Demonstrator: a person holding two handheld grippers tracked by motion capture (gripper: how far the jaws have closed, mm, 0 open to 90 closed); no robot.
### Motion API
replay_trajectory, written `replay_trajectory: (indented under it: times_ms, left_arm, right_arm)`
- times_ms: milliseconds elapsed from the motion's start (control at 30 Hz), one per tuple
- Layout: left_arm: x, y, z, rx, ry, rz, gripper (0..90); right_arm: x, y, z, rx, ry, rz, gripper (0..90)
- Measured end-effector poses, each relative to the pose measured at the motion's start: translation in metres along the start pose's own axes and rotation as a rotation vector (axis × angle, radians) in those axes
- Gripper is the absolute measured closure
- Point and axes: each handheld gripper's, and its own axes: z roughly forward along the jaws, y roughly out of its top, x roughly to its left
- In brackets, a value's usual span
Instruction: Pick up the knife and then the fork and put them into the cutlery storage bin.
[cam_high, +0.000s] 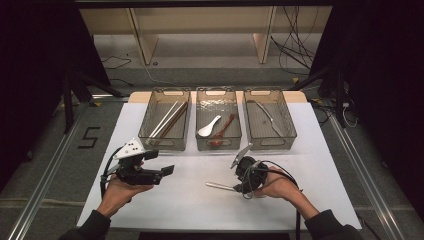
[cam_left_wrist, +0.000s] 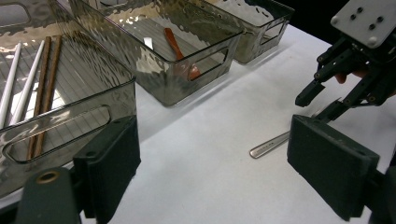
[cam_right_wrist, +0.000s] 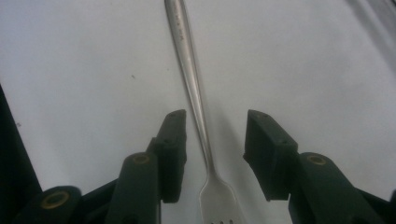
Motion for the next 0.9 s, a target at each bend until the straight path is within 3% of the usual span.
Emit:
replay_trajectory:
  times_ms: [200,400,900]
  left_arm:
    - [0.0,0.0,0.0,0.001,0.0,0.001,16.6]
    - [0.0,0.0,0.0,0.002,0.001,0.002,16.6]
    - [0.0,0.0,0.001,0.005,-0.004,0.007,16.6]
  right_arm:
    - [0.003,0.0,0.007,0.052,0.007,-0.014,64.8]
    - [0.003,0.001,0.013,0.067,0.0,-0.055,69.1]
    - [0.007,0.001,0.019,0.112,-0.007,-0.088,80.7]
